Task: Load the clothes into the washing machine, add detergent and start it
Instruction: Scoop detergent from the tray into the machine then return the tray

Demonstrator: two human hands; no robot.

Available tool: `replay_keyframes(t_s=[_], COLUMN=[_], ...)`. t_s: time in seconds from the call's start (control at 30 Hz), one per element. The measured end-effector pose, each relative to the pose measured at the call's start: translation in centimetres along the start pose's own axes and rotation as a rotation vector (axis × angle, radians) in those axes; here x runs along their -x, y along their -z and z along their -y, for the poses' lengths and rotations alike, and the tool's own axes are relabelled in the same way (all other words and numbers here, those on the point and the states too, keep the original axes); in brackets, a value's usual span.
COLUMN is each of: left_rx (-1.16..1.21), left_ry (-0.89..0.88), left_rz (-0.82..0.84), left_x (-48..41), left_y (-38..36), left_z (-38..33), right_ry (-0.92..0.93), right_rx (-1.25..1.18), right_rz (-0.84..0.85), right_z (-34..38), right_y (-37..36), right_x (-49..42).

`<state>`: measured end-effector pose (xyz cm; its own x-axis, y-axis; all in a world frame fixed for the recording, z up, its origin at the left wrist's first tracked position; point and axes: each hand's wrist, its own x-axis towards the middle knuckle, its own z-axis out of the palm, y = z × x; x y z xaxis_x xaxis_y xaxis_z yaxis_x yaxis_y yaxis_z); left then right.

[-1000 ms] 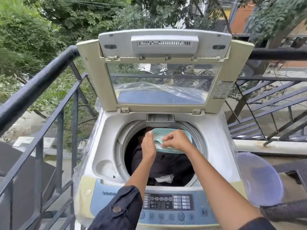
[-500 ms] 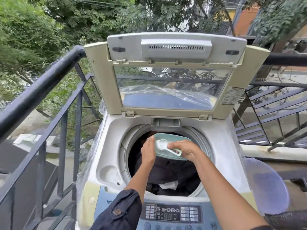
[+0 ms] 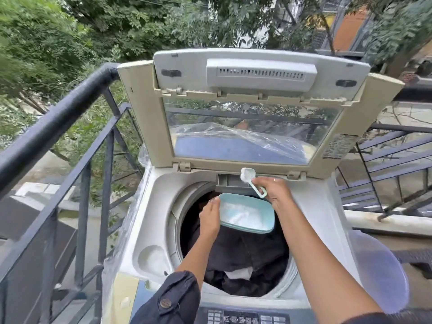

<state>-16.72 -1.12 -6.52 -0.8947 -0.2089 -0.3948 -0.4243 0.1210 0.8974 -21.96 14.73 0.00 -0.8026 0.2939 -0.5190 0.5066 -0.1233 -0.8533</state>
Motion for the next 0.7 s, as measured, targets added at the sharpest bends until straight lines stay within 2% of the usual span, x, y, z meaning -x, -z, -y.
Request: replay_keyframes(t_s=[0.23, 0.37, 0.53, 0.7], left_rx=[-0.005, 0.025, 0.021, -0.004], left_ry=[0.028, 0.043, 0.027, 0.019], left_rz=[0.034, 0.039, 0.046, 0.061], left_x=[-1.2, -1.7, -2.3, -2.7], left_y=[0.3, 0.3, 0.3, 0.2], left_z=[0.1, 0.1, 0.4, 0.7], right_ry=[0.15, 0.252, 0.366, 0.603], right_rx=[0.262, 0.461, 0.599, 0.793], right_rz=[-0.195, -0.22, -0.26, -0.253], right_z=[0.7, 0.4, 0.0, -0.5], right_y=[-1.5, -2.2, -2.7, -2.7], right_x=[-0.5, -0.5, -0.3, -0.3])
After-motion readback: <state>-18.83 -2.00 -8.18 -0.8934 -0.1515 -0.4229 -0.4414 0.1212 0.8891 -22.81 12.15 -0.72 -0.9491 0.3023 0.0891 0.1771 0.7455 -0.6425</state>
